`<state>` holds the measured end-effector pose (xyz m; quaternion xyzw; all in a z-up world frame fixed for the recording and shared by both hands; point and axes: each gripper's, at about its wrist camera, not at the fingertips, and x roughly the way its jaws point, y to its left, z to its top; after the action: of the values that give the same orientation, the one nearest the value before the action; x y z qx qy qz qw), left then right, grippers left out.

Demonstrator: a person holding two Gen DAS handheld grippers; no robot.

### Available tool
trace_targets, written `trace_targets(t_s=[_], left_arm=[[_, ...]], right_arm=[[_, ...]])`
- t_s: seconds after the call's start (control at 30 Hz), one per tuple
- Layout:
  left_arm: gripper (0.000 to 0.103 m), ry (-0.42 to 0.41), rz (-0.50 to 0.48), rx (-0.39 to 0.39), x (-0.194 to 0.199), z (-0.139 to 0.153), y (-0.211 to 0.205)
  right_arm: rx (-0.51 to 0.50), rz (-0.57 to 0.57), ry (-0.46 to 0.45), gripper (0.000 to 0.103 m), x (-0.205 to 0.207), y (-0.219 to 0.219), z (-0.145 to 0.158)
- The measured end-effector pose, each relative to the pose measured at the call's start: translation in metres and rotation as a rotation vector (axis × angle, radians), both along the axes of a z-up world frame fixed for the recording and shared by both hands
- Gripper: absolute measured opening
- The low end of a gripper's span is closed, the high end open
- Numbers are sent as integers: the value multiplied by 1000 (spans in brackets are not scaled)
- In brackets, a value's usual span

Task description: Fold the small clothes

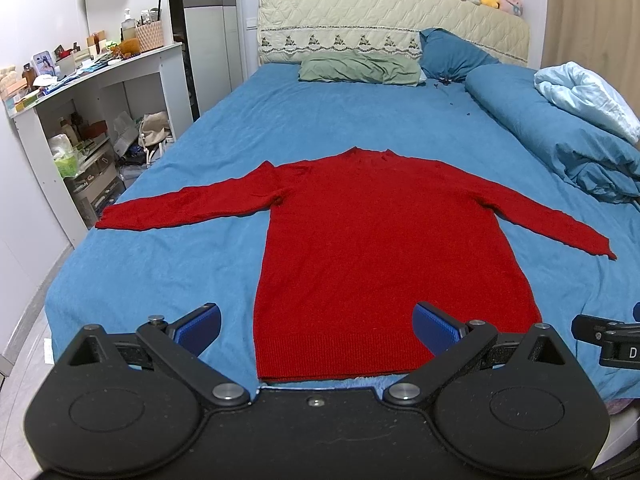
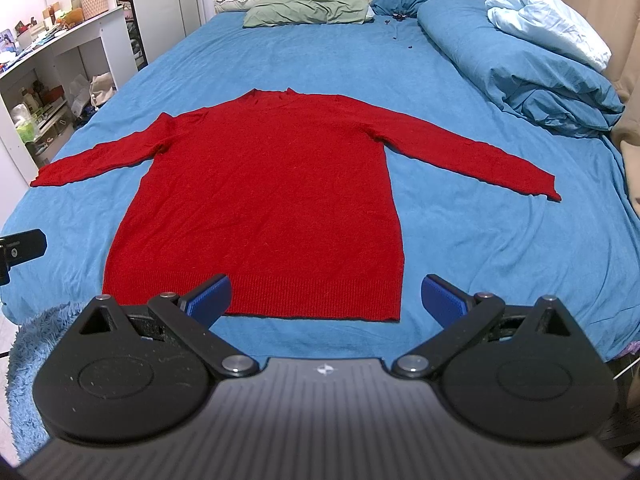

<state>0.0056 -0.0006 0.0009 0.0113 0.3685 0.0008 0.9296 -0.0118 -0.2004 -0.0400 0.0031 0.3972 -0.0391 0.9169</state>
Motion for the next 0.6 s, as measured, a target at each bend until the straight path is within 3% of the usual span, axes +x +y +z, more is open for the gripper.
trace_targets(t_s=[0.6], left_arm=[[103,0,0,-1,0,0,1]], right_arm=[[3,-1,1,103,2,1,0]])
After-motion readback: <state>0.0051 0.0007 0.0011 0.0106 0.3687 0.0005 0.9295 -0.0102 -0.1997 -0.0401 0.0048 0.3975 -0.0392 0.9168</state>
